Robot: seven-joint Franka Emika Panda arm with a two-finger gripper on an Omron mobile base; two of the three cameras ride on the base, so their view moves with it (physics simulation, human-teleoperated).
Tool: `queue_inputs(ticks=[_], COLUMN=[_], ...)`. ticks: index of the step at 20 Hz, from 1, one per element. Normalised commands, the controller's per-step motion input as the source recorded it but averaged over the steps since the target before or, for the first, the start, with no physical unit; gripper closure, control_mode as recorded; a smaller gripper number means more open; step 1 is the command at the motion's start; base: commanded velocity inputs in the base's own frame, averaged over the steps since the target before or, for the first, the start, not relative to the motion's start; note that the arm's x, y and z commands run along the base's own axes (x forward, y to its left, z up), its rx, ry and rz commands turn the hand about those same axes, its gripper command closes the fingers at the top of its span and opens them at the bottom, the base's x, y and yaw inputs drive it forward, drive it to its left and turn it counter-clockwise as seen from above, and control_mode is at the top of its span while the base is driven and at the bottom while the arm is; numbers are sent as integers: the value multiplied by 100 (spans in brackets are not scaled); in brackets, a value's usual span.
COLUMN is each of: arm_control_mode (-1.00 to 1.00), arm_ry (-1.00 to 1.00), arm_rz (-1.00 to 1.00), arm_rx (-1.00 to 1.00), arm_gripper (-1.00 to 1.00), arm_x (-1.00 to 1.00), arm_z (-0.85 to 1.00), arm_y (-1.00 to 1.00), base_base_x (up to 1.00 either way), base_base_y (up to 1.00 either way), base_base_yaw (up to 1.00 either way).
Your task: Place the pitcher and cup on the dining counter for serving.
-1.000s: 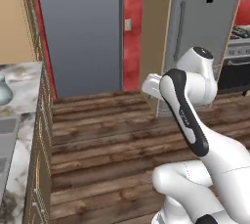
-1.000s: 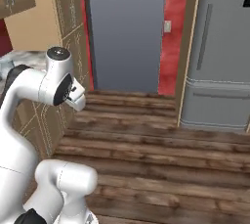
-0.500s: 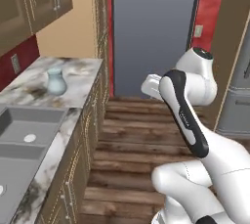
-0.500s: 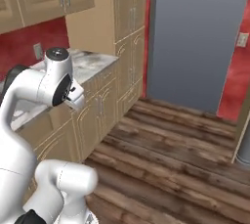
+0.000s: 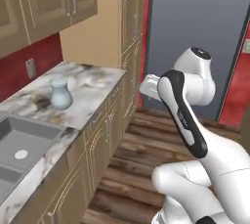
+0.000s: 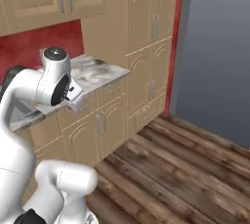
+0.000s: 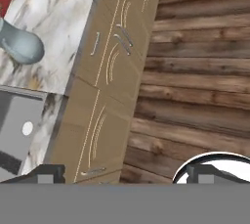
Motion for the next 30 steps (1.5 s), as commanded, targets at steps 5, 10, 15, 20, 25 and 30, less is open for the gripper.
queue_inputs(ticks=[5,10,15,20,25,30], arm_control_mode=[100,100,100,100,100,100], arm_ry=[0,0,0,0,0,0], arm_rz=[0,0,0,0,0,0], arm_rx=[0,0,0,0,0,0], arm_gripper=[-100,-100,-100,-100,-100,-100], arm_x=[0,0,0,0,0,0], arm_z=[0,0,0,0,0,0], arm_y=[0,0,0,0,0,0], base_base_x=[98,53,53,56,68,53], base_base_y=[-100,-59,-25,-1,10,2], base_base_yaw=[28,67,76,57,10,1])
